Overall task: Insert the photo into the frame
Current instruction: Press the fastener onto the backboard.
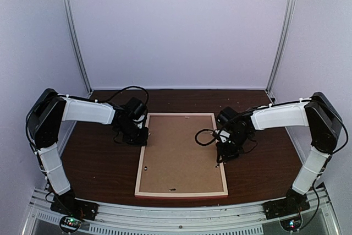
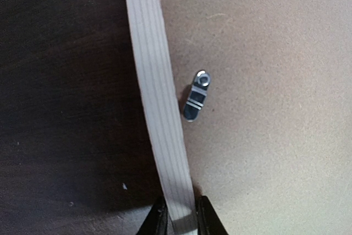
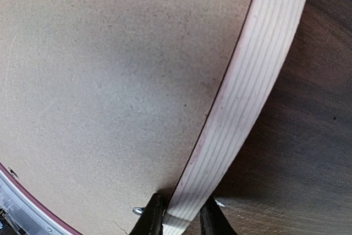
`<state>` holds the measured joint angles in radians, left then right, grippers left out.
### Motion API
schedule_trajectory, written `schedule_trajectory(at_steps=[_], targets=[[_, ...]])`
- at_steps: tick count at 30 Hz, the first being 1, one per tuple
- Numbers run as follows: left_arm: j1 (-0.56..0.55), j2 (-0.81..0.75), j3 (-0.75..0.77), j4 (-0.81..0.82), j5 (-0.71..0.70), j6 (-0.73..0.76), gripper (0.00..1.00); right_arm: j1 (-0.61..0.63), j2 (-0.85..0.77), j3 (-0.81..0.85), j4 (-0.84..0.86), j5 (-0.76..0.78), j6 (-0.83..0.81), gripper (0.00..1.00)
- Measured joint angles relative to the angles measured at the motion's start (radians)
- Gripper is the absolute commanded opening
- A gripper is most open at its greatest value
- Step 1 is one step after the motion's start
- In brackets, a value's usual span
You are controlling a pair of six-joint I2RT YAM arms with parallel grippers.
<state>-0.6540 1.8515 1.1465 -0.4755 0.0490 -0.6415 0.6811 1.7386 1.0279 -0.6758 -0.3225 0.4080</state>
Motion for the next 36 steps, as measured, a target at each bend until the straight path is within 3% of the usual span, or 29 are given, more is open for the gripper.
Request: schedule_trajectory(at_steps=[7, 15, 36], targets=[[0.000, 0.000, 0.000, 0.000, 0.000, 0.000, 0.19, -0.002, 0.003, 0.005, -0.008, -0.006, -0.022, 0.21], [0.000, 0.000, 0.000, 0.000, 0.000, 0.000, 0.19, -0.004, 0.003, 0.008, -0.007, -0.010, -0.111, 0.32], [0.000, 0.014, 0.026, -0.025, 0.006, 0.004, 0.19, 0.002, 0.000, 0.017, -0.069, 0.013, -0.238, 0.45]])
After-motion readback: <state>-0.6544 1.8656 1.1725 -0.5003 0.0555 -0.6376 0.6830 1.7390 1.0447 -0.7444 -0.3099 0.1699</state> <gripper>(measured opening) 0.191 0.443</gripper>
